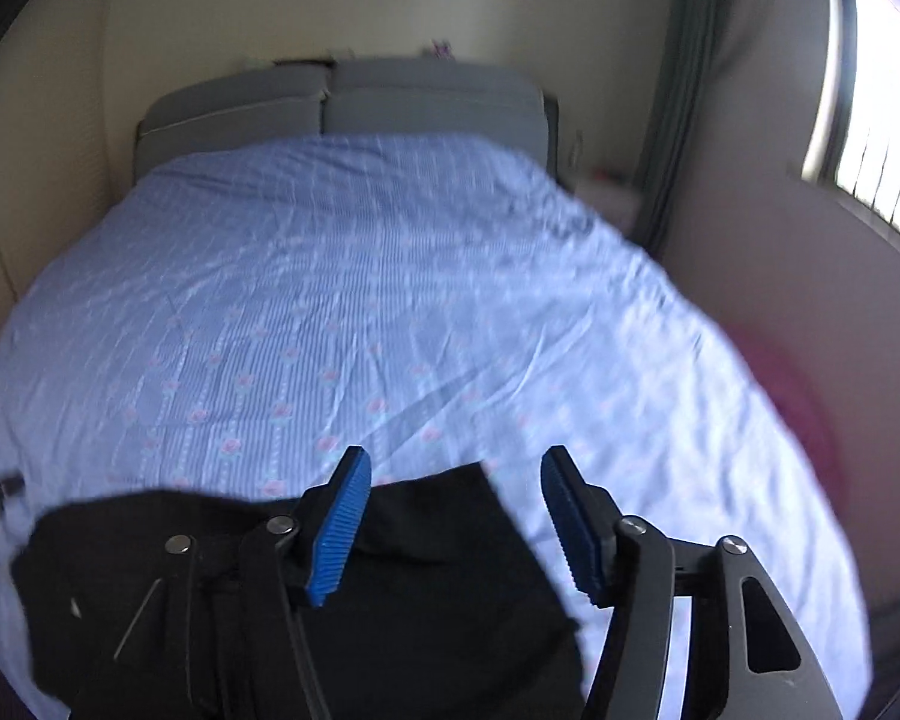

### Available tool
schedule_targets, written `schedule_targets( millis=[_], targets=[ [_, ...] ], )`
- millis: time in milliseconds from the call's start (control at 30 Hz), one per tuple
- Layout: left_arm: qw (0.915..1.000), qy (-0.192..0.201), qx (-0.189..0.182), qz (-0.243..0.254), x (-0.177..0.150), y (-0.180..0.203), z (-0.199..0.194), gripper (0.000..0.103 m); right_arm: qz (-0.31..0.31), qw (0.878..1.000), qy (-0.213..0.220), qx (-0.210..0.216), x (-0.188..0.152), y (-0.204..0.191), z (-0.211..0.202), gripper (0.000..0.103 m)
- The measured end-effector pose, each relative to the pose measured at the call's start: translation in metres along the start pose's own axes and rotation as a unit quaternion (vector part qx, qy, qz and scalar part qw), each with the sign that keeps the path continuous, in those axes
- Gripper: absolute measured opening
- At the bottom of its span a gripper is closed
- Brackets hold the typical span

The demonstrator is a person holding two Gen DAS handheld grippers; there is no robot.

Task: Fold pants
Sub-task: 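Open both grippers and lay the folded shorts flat on the bed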

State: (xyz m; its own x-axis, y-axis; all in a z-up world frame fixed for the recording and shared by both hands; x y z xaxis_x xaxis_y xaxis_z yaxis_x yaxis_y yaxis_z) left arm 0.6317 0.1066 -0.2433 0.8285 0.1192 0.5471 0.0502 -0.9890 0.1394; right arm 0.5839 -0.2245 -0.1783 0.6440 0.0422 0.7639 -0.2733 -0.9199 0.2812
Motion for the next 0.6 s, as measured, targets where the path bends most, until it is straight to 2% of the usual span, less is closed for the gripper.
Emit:
schedule_targets(
  millis=[67, 167, 267, 367, 467, 600],
  targets=[
    [0.9990, -0.001, -0.023, 0.039, -0.010, 0.014, -0.012, 0.088, 0.005, 1.000, -0.007, 0.013, -0.012, 0.012, -0.013, 0.062],
    [0.9948, -0.014, -0.041, 0.092, -0.043, 0.038, -0.025, 0.088, 0.036, 0.995, -0.058, 0.072, -0.051, 0.027, -0.022, 0.062],
    [0.9898, -0.037, -0.060, 0.124, -0.086, 0.056, -0.027, 0.088, 0.055, 0.981, -0.135, 0.129, -0.105, 0.027, -0.020, 0.061],
    [0.9869, -0.081, -0.085, 0.111, -0.124, 0.065, -0.017, 0.088, 0.033, 0.962, -0.207, 0.174, -0.160, 0.009, -0.017, 0.058],
    [0.9837, -0.104, -0.080, 0.123, -0.154, 0.073, -0.008, 0.087, -0.008, 0.947, -0.246, 0.208, -0.198, -0.014, -0.014, 0.053],
    [0.9802, -0.124, -0.058, 0.143, -0.180, 0.079, 0.004, 0.086, -0.038, 0.929, -0.274, 0.245, -0.226, -0.045, 0.000, 0.051]
  ],
)
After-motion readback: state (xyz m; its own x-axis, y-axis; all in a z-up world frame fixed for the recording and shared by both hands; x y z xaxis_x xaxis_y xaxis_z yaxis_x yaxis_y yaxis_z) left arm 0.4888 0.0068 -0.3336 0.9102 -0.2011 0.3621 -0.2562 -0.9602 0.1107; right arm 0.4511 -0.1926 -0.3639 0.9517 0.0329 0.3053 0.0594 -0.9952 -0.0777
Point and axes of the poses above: each gripper's, at about its wrist camera, not at the fingertips, and z roughly the way its jaws point, y to its right, x to its top, the point moved 6 cm from there along z, roughly the way its jaws point, and after that the axes turned 15 degrees about -x, right-handed, at the moved point
